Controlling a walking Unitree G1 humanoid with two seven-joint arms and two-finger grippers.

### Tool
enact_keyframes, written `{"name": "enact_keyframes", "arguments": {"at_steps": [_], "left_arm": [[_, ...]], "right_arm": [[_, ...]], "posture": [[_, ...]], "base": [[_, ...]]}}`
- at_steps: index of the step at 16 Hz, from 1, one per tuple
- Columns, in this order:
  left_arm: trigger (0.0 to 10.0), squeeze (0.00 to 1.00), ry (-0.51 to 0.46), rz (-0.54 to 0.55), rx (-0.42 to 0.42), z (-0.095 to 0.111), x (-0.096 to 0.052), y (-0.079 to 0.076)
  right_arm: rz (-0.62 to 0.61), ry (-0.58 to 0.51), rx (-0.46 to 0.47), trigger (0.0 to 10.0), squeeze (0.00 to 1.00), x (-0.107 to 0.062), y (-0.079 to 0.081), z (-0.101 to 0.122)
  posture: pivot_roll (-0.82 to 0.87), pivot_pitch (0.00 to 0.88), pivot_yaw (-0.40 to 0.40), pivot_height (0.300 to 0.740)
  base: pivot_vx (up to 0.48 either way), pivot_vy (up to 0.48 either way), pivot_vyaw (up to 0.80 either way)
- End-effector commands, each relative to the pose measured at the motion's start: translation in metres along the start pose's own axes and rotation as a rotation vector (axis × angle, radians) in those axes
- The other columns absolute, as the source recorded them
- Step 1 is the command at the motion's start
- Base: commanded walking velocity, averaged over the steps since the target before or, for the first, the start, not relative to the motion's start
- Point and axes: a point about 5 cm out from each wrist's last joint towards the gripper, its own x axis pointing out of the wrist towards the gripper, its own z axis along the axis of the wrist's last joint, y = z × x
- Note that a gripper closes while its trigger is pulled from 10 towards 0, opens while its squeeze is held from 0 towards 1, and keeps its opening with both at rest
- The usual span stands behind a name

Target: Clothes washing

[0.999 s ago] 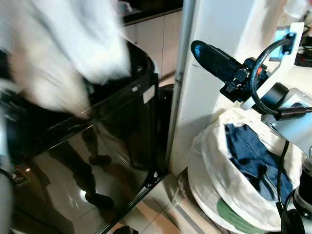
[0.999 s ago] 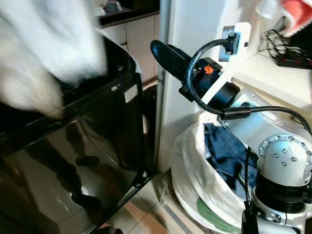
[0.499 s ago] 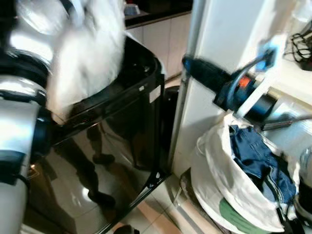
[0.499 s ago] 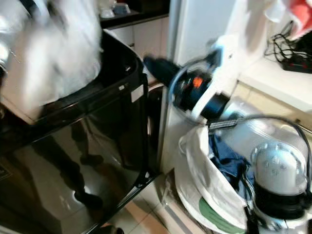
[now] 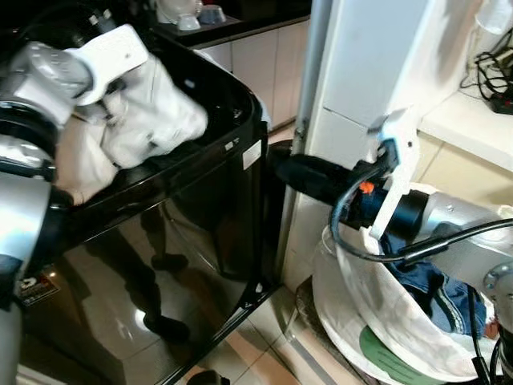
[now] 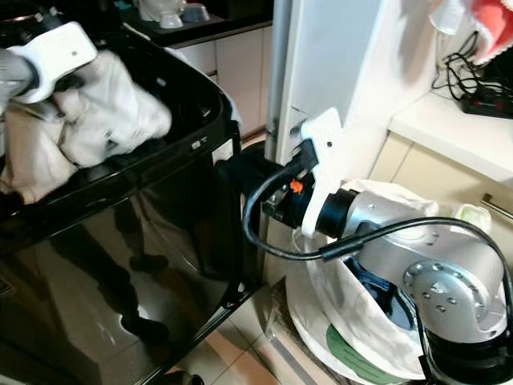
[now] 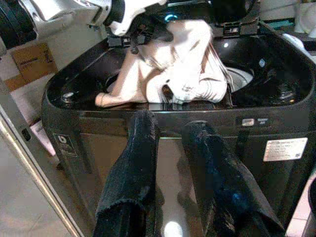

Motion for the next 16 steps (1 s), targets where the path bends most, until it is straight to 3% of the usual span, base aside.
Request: {"name": "enact_keyframes", "arguments": {"at_steps": [1,4,5,6,8,9,10,11,12,14,16], "left_arm": [[10.0,1.00,0.011,-0.024,0.000,0.000,-0.004,0.004],[10.0,1.00,0.003,-0.091,-0.036,-0.003,-0.006,0.003],[10.0,1.00,-0.075,-0.100,-0.079,0.005,-0.008,0.006],[10.0,0.00,-0.183,-0.120,-0.140,0.018,-0.009,0.006],[10.0,0.00,-0.382,-0.174,-0.228,0.042,-0.012,0.003],[10.0,0.00,-0.616,-0.241,-0.321,0.070,-0.013,-0.009],[10.0,0.00,-0.749,-0.329,-0.429,0.087,-0.014,-0.025],[10.0,0.00,-0.837,-0.377,-0.423,0.094,-0.016,-0.041],[10.0,0.00,-0.894,-0.431,-0.422,0.099,-0.018,-0.068],[10.0,0.00,-0.949,-0.611,-0.455,0.102,-0.027,-0.131],[10.0,0.00,-0.945,-0.657,-0.477,0.097,-0.035,-0.168]], "right_arm": [[0.004,0.018,-0.017,10.0,0.00,0.000,0.000,-0.001],[-0.026,0.028,-0.011,10.0,0.00,0.002,-0.006,-0.003],[-0.141,0.043,0.011,10.0,0.00,0.001,-0.022,-0.006],[-0.264,0.039,0.024,10.0,0.00,-0.001,-0.038,-0.008],[-0.464,0.050,0.024,10.0,0.00,-0.006,-0.065,-0.013],[-0.659,0.111,0.011,10.0,1.00,-0.019,-0.094,-0.026],[-0.799,0.201,-0.063,10.0,1.00,-0.034,-0.116,-0.038],[-0.839,0.249,-0.086,10.0,1.00,-0.041,-0.126,-0.045],[-0.865,0.293,-0.063,10.0,1.00,-0.049,-0.136,-0.054],[-0.897,0.429,-0.059,10.0,1.00,-0.065,-0.154,-0.075],[-1.016,0.411,-0.078,10.0,1.00,-0.080,-0.173,-0.081]], "posture": [[-0.04,0.000,0.036,0.740],[-0.04,0.000,0.036,0.740],[-0.04,0.000,0.034,0.740],[-0.04,0.000,0.034,0.740],[-0.05,0.000,0.045,0.740],[-0.05,0.000,0.053,0.740],[-0.05,0.000,0.056,0.740],[-0.05,0.000,0.056,0.740],[-0.03,0.000,0.053,0.740],[-0.03,0.000,0.056,0.740],[-0.03,0.000,0.059,0.740]], "base": [[0.000,0.000,0.00],[0.000,0.000,0.00],[0.000,0.000,0.00],[0.000,0.000,0.00],[0.000,0.000,0.00],[0.000,0.000,0.00],[0.000,0.000,0.00],[0.000,0.000,0.00],[0.000,0.000,0.00],[0.000,0.000,0.00],[0.000,0.000,0.00]]}}
